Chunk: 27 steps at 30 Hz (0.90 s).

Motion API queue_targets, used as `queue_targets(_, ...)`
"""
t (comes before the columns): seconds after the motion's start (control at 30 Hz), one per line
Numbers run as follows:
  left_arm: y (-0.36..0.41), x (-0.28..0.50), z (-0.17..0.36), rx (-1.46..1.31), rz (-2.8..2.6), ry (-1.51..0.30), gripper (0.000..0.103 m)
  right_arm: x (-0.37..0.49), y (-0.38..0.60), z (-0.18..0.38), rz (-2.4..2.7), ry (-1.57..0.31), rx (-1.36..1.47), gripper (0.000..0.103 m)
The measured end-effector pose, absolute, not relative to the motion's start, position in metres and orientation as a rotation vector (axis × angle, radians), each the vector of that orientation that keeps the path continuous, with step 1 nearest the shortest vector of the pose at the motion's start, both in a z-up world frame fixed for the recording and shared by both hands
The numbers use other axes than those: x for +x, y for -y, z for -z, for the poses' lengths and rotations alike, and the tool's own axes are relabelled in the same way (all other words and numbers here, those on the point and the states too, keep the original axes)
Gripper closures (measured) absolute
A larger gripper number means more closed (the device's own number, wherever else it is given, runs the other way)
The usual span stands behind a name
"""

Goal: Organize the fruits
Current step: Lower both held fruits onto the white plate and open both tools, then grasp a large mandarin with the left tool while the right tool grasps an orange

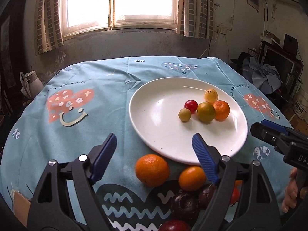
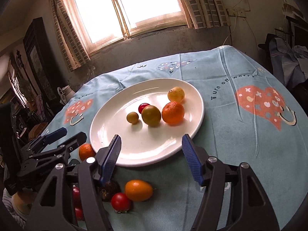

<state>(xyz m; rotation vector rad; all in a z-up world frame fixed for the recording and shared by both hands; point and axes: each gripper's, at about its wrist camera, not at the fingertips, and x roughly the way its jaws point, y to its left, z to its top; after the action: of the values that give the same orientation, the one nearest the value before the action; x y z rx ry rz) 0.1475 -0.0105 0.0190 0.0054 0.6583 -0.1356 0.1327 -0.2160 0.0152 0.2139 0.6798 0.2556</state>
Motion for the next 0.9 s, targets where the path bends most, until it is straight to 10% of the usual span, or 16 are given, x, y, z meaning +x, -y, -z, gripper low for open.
queue_targets(0.9, -0.003, 0.148, 0.017, 0.05, 0.075, -0.751, 0.01, 0.095, 0.216, 0.009, -0.191, -0.75, 0.159, 0.016)
